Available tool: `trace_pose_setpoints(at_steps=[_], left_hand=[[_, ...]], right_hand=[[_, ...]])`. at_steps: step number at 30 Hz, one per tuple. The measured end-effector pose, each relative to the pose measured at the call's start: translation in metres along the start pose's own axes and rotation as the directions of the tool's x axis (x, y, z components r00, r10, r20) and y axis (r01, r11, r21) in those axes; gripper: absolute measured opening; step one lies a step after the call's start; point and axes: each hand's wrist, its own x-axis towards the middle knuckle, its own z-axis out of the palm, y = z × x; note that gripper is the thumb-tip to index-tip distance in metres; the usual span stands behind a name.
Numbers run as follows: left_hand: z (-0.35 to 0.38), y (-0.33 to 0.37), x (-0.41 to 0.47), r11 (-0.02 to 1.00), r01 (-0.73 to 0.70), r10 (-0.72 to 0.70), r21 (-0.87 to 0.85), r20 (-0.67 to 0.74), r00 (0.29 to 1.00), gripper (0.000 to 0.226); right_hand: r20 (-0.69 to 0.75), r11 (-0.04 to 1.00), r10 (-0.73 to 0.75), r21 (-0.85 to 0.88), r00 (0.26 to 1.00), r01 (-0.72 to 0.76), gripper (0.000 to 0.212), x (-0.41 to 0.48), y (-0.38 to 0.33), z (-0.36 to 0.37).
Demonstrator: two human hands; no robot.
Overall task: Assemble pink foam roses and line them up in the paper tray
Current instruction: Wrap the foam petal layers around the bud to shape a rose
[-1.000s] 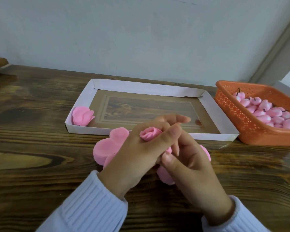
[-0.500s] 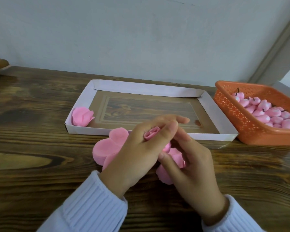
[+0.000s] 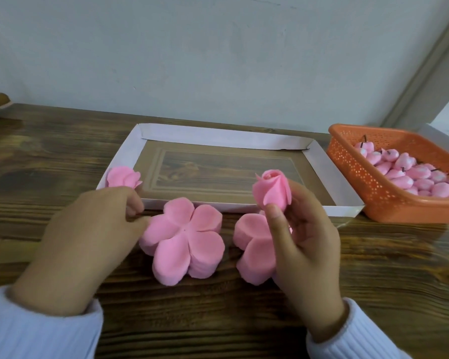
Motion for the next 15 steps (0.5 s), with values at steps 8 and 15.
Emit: trace_pose_setpoints(at_steps=[8,15], left_hand=[[0.009,0.008,-0.017,0.997,-0.04,0.044,0.067,-0.056,0.997,0.032],[0.012,0.014,-0.022,0.973,-0.114,0.139,0.199,-0.116,0.983,0.019]], right_hand=[[0.023,1.0,0.017,0.024,1.0,-0.017,0.028,0.0,-0.001,0.0],[0.023,0.999,0.036,0.039,0.999,-0.037,0.026,0.001,-0.002,0.0]])
